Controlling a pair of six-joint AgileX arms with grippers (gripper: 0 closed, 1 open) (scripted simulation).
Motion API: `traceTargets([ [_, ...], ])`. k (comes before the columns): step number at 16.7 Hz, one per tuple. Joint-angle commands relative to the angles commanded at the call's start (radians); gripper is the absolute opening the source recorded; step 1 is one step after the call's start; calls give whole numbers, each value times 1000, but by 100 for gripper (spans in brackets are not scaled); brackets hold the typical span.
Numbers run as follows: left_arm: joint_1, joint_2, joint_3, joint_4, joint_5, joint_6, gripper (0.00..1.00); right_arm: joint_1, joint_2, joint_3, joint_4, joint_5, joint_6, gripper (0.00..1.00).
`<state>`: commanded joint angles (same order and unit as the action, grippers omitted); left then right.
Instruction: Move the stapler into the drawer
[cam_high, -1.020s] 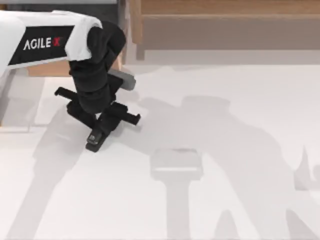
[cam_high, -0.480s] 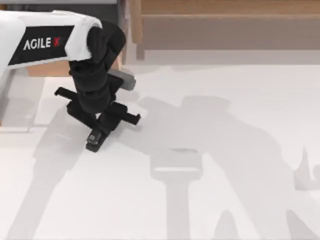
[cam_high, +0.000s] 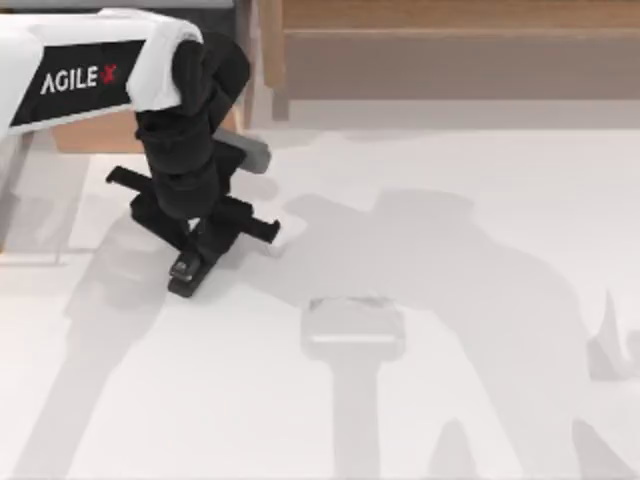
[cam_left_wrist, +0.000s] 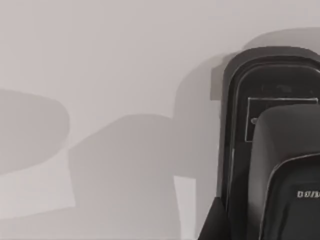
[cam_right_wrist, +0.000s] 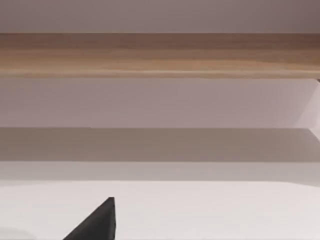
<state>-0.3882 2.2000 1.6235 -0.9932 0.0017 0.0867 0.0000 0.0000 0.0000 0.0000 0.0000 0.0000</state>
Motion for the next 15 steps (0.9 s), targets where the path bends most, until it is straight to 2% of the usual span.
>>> traceTargets([
  [11, 0, -16, 29, -50, -1, 1, 0, 0, 0, 0, 0, 0, 0, 100],
  [15, 45, -84, 100, -32, -17, 13, 0, 0, 0, 0, 0, 0, 0, 100],
])
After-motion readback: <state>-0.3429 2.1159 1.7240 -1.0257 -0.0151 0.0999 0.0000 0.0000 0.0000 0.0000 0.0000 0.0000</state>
